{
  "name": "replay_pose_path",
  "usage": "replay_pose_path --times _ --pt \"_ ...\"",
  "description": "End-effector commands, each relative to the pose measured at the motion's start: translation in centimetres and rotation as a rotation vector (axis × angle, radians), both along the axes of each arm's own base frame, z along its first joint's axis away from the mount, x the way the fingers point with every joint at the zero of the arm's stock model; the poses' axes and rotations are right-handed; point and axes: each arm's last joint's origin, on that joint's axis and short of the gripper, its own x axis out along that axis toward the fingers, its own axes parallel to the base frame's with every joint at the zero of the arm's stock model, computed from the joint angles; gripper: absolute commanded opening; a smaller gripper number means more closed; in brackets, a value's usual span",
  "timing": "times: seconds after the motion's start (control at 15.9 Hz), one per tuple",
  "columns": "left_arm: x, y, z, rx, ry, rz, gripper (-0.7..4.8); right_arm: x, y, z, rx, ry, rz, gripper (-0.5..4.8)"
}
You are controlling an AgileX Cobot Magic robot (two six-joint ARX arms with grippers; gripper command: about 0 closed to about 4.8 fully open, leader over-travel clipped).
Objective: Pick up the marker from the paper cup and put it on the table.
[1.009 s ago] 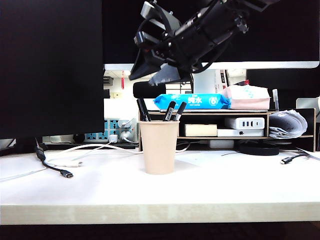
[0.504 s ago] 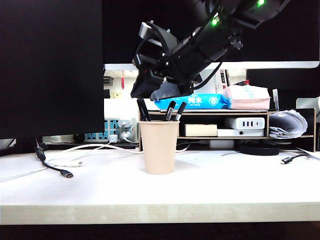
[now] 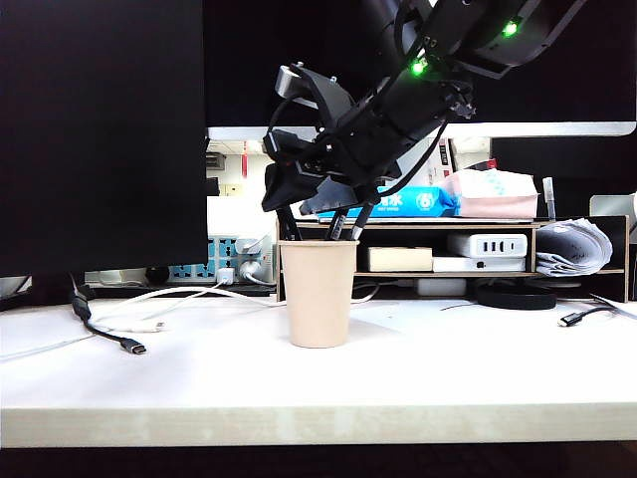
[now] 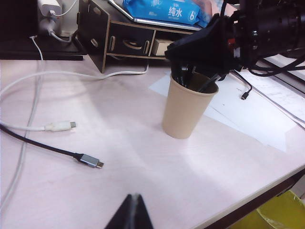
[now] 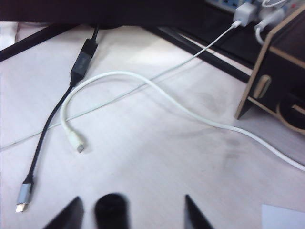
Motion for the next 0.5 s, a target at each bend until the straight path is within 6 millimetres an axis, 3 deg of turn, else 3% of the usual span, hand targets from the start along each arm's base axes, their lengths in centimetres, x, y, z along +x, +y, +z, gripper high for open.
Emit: replay_pose_path --times 0.06,0.25,0.5 --pt "-0.01 -0.02 -0.02 0.001 0.002 -0.008 -0.05 0.10 0.01 0.44 0.009 -0.034 -0.019 1.73" --pt "-0.01 -0.02 -0.02 0.000 0.002 -0.008 -0.05 0.09 0.04 0.47 0.011 -0.036 -0.019 1.02" --pt "-0.01 -0.02 -0.02 0.001 0.002 -0.008 -0.05 -0.01 0.19 0.48 0.011 -0.036 -0.014 0.80"
